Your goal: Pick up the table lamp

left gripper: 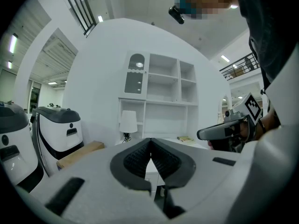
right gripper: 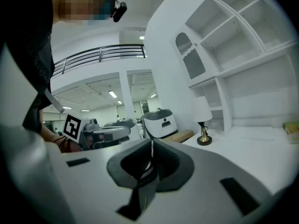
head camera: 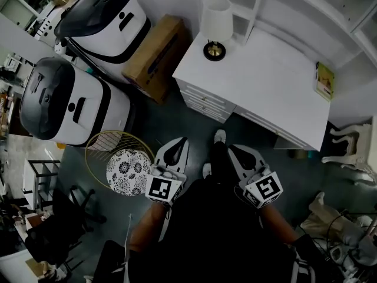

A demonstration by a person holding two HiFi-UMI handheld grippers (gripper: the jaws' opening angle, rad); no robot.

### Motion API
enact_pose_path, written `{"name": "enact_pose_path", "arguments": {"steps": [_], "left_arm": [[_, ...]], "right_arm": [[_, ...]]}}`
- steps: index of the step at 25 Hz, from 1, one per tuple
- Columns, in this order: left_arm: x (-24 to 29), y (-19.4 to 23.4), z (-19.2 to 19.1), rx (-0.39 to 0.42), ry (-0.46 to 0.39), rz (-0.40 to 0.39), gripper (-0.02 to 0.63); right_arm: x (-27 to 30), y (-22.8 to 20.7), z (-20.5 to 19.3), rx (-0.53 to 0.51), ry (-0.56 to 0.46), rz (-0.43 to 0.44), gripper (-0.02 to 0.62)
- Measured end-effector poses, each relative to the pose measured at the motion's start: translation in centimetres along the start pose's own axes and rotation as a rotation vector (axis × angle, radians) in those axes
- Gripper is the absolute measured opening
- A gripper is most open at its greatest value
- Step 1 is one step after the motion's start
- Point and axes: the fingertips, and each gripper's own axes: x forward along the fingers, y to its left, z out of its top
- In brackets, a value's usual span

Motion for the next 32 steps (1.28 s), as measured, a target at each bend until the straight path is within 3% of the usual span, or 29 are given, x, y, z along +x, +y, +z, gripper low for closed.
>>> {"name": "enact_pose_path", "arguments": {"steps": [13, 17, 28, 32], "left_arm": [[5.8, 4.3, 0.5, 0.012, 0.031, 0.027, 0.017], [8.7, 5.7, 0.1, -0.021, 0.051, 0.037, 0.017], [17.4, 9.2, 1.7, 0.012, 0.081, 0.020, 0.017], [19.9, 10.3, 1.8, -0.019, 0.072, 0.016, 0.017]], "right_arm": [[5.5, -6.3, -0.1, 0.029, 0.018, -0.014, 0.035], [7.8, -9.1, 0.2, 0.049, 0.035, -0.006, 0.035], [13.2, -17.1, 1.9, 0.047, 0.049, -0.035, 0.035], [14.5, -19.4, 1.9, 0.043, 0.061, -0.035, 0.035]]}}
